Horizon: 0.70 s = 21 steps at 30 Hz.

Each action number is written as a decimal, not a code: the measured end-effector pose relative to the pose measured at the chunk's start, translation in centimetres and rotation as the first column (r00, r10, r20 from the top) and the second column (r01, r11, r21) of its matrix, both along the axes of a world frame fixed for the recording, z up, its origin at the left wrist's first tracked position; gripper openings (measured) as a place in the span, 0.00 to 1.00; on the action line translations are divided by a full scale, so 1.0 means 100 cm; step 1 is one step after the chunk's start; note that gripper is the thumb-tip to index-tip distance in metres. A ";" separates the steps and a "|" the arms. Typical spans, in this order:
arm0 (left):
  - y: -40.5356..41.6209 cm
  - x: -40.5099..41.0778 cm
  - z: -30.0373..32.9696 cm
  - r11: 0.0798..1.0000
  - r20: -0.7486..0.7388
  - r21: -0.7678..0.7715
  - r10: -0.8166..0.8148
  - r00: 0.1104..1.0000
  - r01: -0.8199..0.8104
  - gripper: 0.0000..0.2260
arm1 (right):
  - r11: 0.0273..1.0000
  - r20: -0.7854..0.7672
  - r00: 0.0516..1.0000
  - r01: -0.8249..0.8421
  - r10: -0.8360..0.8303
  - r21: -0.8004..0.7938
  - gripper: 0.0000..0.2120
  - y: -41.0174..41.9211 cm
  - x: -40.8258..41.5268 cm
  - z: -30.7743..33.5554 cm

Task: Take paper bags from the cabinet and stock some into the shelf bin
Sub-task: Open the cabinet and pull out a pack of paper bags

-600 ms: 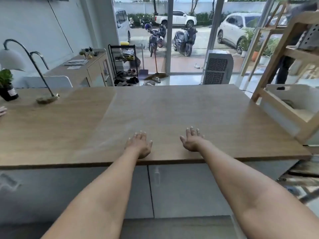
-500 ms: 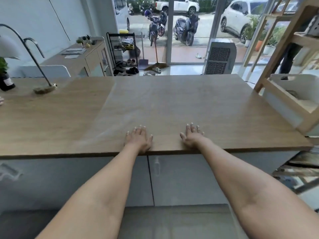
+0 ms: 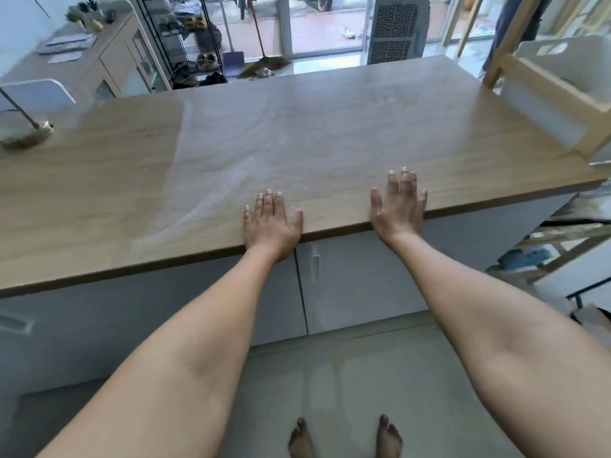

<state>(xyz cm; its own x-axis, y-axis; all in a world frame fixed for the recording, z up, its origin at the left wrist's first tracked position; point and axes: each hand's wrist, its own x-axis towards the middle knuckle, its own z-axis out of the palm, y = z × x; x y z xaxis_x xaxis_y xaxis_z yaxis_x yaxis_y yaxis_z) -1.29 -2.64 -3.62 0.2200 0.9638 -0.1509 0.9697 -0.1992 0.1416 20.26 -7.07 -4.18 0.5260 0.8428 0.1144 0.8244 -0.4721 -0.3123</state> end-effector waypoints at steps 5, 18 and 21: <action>0.001 -0.001 -0.003 1.000 0.016 0.012 -0.021 1.000 0.021 0.32 | 0.764 -0.247 0.865 0.502 -0.437 0.405 0.21 -0.032 -0.043 -0.033; 0.007 -0.006 0.001 0.994 0.010 -0.085 -0.069 0.998 0.070 0.32 | 0.943 -0.972 0.133 0.299 -0.192 -0.146 0.22 -0.041 -0.121 -0.051; 0.007 -0.006 0.002 0.994 0.011 -0.083 -0.075 0.997 0.075 0.32 | 0.947 -0.960 0.173 0.271 -0.222 -0.170 0.23 -0.046 -0.128 -0.053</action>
<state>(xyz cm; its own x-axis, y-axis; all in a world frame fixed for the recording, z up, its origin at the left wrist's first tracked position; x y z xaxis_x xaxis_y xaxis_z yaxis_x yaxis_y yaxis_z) -1.85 -1.96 -3.41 0.2926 0.9288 -0.2276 0.9513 -0.2585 0.1682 7.48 -11.66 -9.45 0.4277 0.6555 -0.6224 -0.2814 -0.5578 -0.7808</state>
